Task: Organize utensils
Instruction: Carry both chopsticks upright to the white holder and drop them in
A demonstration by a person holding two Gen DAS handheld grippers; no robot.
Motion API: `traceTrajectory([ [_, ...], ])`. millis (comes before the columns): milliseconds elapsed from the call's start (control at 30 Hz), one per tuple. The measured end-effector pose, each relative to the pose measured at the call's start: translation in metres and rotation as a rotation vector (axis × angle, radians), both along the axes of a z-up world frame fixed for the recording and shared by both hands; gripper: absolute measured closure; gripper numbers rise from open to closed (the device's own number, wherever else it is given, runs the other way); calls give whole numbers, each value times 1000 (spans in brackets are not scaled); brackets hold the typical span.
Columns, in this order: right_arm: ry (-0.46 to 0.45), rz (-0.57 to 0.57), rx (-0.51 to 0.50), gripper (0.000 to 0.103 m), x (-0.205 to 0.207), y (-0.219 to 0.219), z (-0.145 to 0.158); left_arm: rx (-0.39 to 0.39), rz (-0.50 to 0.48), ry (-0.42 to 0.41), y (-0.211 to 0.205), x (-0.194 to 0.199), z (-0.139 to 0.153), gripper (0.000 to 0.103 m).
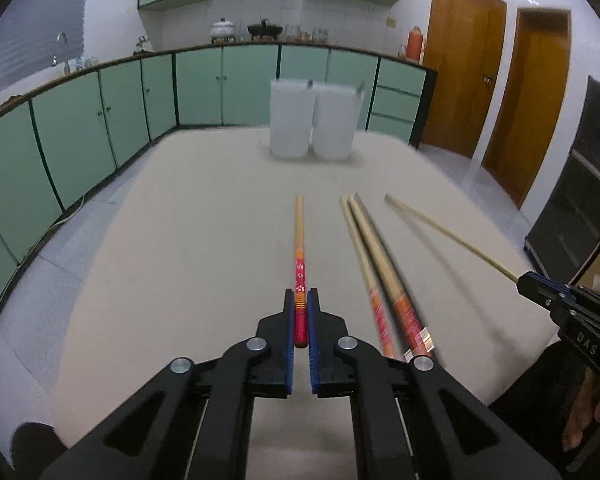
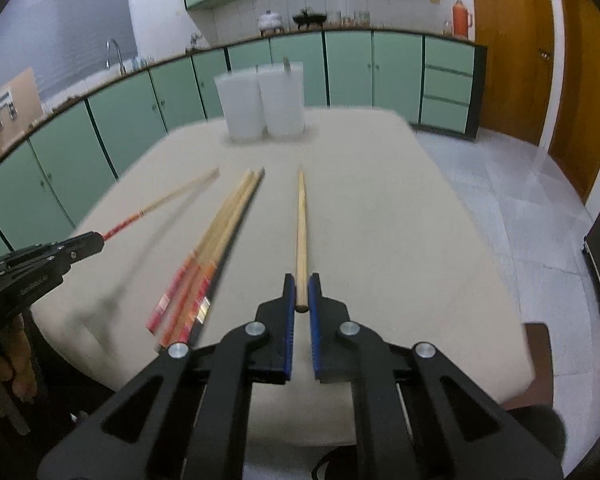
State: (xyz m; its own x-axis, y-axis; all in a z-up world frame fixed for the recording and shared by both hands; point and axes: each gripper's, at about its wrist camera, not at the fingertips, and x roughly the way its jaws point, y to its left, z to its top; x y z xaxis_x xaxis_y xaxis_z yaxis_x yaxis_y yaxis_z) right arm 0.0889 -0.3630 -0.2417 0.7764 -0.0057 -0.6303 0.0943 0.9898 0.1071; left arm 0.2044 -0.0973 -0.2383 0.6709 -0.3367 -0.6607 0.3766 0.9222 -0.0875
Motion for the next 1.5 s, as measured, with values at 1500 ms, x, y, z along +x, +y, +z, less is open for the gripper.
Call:
traceTrajectory([
  [1500,49,271,-50,97,159,-10,220,43,-133,-142,-25,92,194,97],
])
